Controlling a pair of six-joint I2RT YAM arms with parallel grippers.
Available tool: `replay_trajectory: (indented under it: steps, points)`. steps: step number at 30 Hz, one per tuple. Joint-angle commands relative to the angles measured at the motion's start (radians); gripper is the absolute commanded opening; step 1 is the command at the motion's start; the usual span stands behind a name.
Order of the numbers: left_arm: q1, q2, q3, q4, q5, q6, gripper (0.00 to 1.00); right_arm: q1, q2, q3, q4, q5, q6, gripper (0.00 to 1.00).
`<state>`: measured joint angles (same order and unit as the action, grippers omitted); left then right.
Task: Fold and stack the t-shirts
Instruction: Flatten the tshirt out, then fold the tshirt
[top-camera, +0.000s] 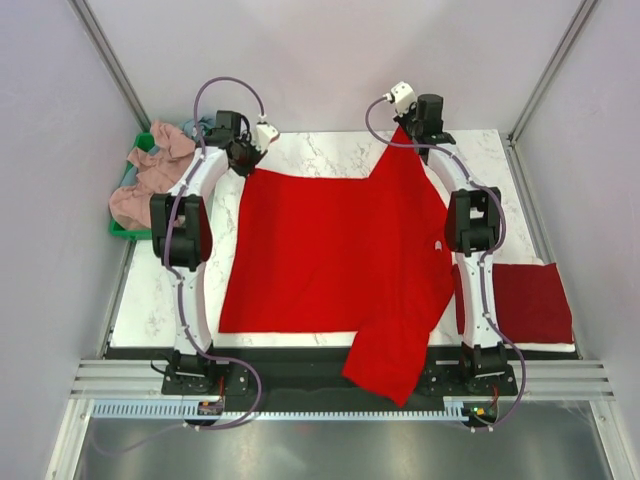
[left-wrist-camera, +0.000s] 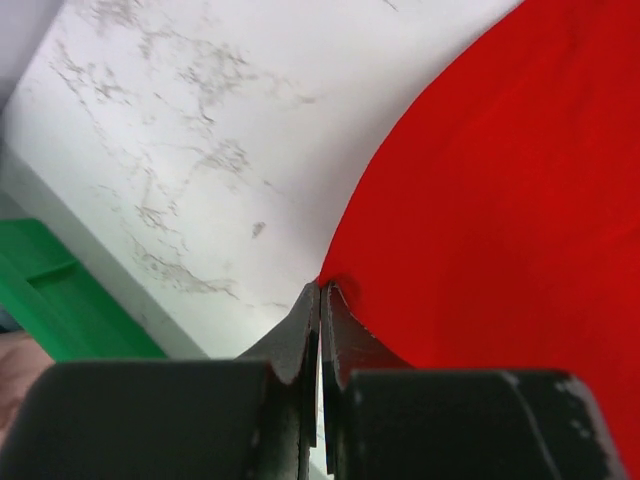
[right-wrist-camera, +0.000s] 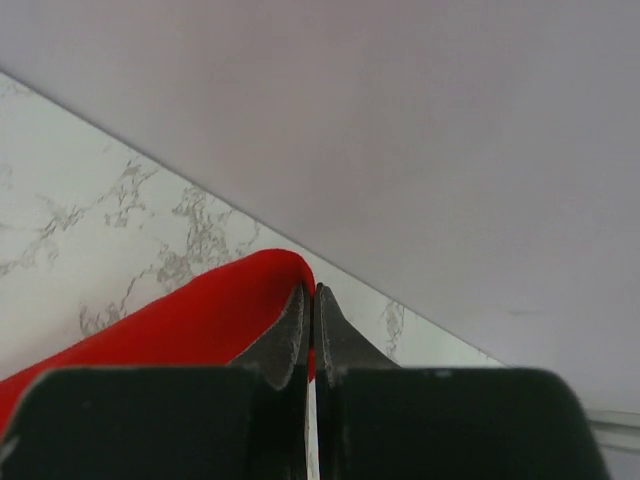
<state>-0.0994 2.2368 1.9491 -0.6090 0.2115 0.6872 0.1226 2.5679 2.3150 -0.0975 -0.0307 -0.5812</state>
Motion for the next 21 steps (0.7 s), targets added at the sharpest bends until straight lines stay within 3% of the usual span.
replay_trajectory:
  steps: [1,5,11,17,21]
  points:
    - [0.009,0.044,0.118,0.043,-0.015,-0.057,0.02,0.025,0.029,0.066,0.212,0.058,-0.016,0.0]
    - [0.009,0.096,0.253,0.083,-0.04,-0.061,0.02,0.034,0.083,0.133,0.283,0.074,-0.035,0.0]
    - [0.013,0.135,0.31,0.212,-0.119,-0.038,0.02,0.032,0.092,0.178,0.335,0.065,-0.045,0.0]
    - [0.018,0.098,0.281,0.218,-0.141,-0.025,0.02,0.038,0.045,0.124,0.335,0.063,-0.058,0.0]
    - [0.017,0.061,0.229,0.203,-0.078,-0.029,0.02,0.038,-0.038,-0.026,0.318,0.069,-0.081,0.0]
